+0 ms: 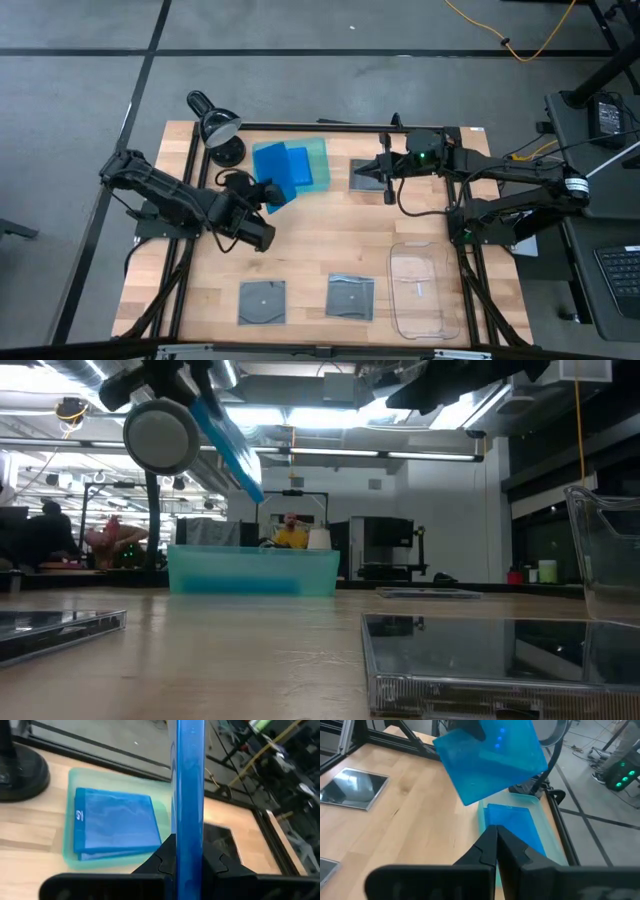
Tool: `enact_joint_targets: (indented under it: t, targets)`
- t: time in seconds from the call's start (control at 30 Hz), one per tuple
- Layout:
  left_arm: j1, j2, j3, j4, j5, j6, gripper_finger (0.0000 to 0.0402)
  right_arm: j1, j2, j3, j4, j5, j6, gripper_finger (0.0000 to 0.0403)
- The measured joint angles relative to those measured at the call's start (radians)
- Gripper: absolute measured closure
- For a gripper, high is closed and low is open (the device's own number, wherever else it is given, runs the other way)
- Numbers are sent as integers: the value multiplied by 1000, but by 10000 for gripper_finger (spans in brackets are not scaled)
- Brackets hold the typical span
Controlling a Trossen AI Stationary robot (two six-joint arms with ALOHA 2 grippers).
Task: Pick & place jewel cases by type
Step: Put the blue CD case into the green bin
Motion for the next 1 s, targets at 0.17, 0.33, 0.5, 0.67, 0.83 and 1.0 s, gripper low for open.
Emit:
enact_joint_targets:
  t: [0.17,0.33,0.5,0.67,0.83,1.0]
  targets:
    - [49,0,0,14,-26,-9,377,-5,0,0,-1,0,0,393]
    - [62,0,0,64,-71,-13,377,-8,0,0,-11,-1,-4,393]
    - [53,0,0,102,-80,35,377,-30,0,0,-16,-16,-35,393]
    - [12,-69,-1,102,-8,275,377,-71,0,0,-18,-91,-50,393]
    - [-19,-191,-1,162,120,551,377,-95,0,0,-18,-105,-49,393]
    - [-2,-302,-1,314,442,903,377,-97,0,0,-17,-105,-27,393]
